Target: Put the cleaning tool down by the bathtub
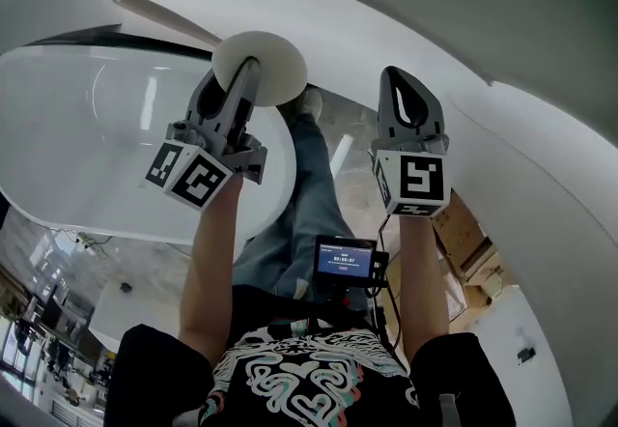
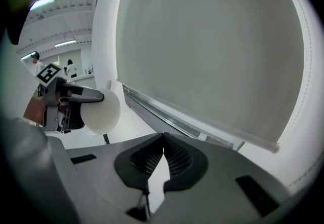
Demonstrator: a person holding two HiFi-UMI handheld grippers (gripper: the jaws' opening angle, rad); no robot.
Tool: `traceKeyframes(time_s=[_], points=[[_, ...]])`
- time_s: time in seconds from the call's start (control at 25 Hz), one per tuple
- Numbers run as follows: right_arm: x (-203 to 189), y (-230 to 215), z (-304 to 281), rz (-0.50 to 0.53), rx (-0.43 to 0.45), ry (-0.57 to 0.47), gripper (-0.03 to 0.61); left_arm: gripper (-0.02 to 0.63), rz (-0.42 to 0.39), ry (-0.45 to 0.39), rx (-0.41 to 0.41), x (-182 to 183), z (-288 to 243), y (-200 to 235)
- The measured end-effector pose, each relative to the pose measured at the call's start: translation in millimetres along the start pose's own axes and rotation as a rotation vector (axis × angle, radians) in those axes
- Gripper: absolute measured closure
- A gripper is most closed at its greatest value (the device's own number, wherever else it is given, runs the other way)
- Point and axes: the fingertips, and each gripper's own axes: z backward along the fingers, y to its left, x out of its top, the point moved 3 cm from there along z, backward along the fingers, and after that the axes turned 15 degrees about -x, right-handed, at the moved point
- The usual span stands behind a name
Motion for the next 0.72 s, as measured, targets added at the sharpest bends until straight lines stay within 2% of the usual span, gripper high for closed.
traceKeyframes(time_s=[0.72], points=[[-54,-5,-56,0.020,0.050,0.036,0.551,0.472,0.081,0.005,0.032,-57,-39,52]])
